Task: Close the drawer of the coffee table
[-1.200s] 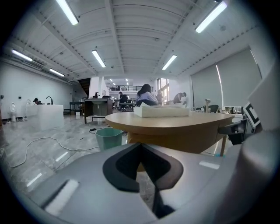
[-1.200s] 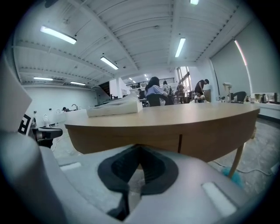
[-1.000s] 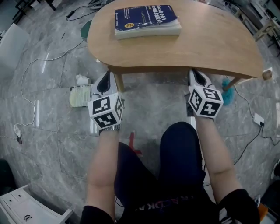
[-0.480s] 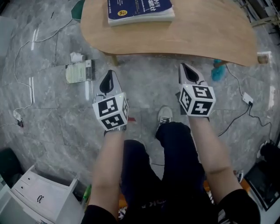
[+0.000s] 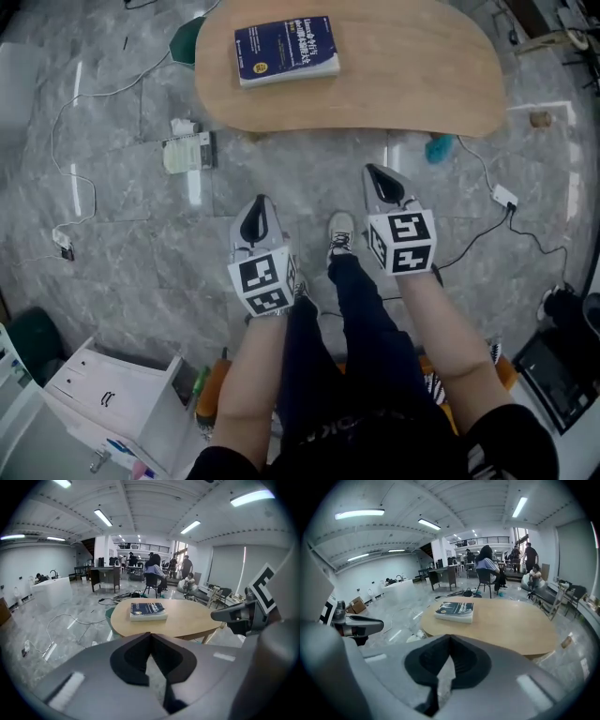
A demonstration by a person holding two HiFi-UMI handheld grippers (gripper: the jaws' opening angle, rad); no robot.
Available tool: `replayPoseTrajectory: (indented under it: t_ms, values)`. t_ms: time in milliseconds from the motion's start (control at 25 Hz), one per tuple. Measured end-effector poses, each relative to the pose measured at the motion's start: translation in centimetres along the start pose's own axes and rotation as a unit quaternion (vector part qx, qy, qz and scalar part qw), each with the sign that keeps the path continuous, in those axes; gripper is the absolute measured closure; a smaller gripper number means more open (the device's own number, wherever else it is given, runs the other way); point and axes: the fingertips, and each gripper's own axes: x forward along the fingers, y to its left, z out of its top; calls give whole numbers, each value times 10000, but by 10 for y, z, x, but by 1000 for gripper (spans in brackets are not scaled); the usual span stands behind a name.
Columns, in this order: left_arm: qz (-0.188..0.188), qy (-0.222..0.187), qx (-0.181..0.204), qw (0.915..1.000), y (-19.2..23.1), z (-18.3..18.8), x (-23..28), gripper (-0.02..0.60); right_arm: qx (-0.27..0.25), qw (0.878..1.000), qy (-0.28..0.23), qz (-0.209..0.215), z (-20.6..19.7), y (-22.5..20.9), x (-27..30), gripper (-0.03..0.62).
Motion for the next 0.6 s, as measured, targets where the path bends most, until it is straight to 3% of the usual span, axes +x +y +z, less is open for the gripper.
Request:
replayPoseTrajectory:
  t_ms: [200, 360, 600]
  values:
    - [-94, 21, 142, 9999, -19, 56, -79, 577, -186, 9998, 11, 120, 49, 16, -85, 592]
    - [-270, -323, 375, 9984, -14, 112, -134, 577, -318, 9986, -396, 165, 102, 42, -134, 592]
    - [-530, -622, 679, 9943, -21, 138, -235, 577, -191, 9963, -835, 32, 128, 79, -233, 592]
